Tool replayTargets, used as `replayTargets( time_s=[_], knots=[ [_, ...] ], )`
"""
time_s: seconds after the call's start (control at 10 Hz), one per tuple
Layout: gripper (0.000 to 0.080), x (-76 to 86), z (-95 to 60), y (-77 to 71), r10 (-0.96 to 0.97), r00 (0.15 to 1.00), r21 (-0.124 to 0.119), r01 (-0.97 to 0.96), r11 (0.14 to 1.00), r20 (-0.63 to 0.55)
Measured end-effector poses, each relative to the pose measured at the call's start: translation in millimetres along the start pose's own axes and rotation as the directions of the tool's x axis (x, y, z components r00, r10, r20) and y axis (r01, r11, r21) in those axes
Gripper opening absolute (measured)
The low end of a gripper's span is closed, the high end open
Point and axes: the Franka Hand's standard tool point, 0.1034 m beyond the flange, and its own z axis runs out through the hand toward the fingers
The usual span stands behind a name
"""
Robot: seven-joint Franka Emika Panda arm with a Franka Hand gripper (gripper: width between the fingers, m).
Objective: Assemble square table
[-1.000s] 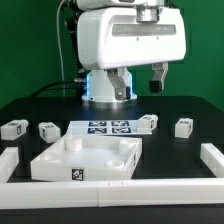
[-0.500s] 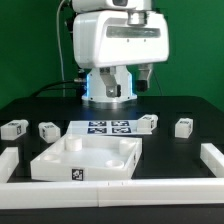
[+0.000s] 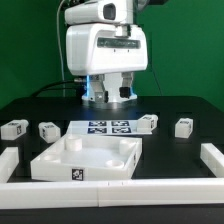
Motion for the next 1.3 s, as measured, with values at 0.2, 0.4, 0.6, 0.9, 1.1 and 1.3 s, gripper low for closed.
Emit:
replayTargets(
  time_s=[0.2,0.4,0.6,0.9,1.1,1.3],
  knots=[
    [0.0650,-8.8,8.0,-6.2,-0.106,0.994,-0.009,0.106,0.994,0.013],
    [0.0650,-27.1,25.9,-14.0,-0.184,0.982,-0.010,0.184,0.983,0.034],
    [0.0650,-44.5,52.2,-22.6,-0.232,0.972,-0.009,0.233,0.972,0.040],
    [0.0650,-42.4,50.1,-20.9,-0.232,0.972,-0.004,0.232,0.973,0.042],
    [0.0650,-46.4,52.5,-26.4,-0.229,0.972,0.038,0.227,0.973,0.060],
    [0.0650,-54.1,73.4,-33.1,-0.225,0.972,0.051,0.222,0.974,0.061]
  ],
)
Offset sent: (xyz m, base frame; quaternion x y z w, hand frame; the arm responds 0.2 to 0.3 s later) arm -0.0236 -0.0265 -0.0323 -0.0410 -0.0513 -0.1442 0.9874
